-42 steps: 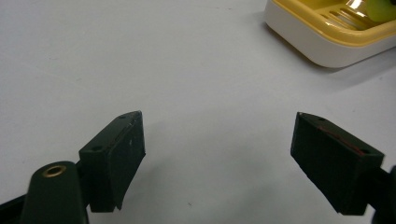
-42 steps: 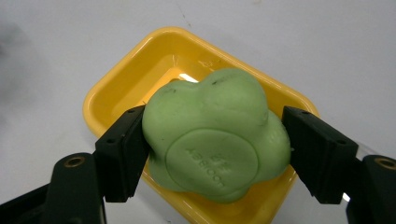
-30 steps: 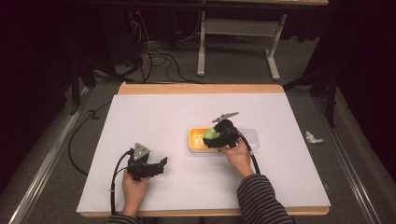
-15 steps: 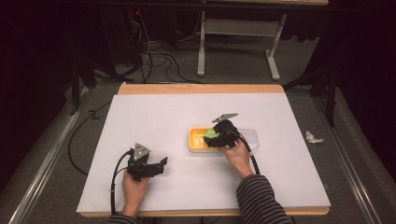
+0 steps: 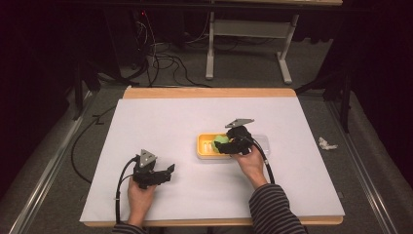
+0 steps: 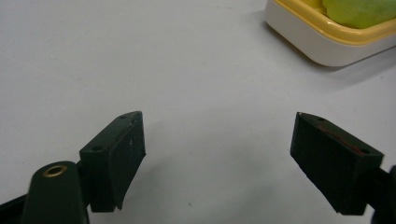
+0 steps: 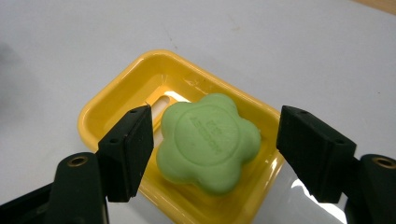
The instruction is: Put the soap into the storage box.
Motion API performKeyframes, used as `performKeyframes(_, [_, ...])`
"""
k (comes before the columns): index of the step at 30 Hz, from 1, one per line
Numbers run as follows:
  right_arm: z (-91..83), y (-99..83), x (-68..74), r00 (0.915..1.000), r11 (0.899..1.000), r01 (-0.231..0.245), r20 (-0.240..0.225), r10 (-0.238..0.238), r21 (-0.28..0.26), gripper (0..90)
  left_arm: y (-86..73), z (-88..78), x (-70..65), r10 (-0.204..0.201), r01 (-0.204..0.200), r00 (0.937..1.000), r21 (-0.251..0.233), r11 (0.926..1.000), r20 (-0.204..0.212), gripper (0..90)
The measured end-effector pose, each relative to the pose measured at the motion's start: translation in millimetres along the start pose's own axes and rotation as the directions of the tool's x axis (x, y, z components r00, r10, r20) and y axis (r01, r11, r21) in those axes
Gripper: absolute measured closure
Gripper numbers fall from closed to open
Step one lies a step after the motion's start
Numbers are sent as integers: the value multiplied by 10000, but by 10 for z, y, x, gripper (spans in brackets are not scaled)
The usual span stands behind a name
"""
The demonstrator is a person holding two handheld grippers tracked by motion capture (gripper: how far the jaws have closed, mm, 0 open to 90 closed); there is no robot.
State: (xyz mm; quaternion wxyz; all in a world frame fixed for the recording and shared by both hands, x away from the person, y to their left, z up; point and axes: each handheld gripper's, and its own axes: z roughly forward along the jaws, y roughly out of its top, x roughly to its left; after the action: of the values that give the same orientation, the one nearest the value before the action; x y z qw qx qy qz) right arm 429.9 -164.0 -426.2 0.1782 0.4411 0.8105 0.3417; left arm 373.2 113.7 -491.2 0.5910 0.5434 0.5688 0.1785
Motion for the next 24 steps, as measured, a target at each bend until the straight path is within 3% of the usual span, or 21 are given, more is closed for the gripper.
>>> performKeyframes(6, [-141,-61,-33,9998,9986,-29,217,41,-537,321,-1,1,0,48,-48,10000,1,10000,-9,187])
performKeyframes(24, [-456,-175,-142,9990,9927,-161,394,209,-1192,331,-4,0,-3,81,-81,10000,8,10000,23,187])
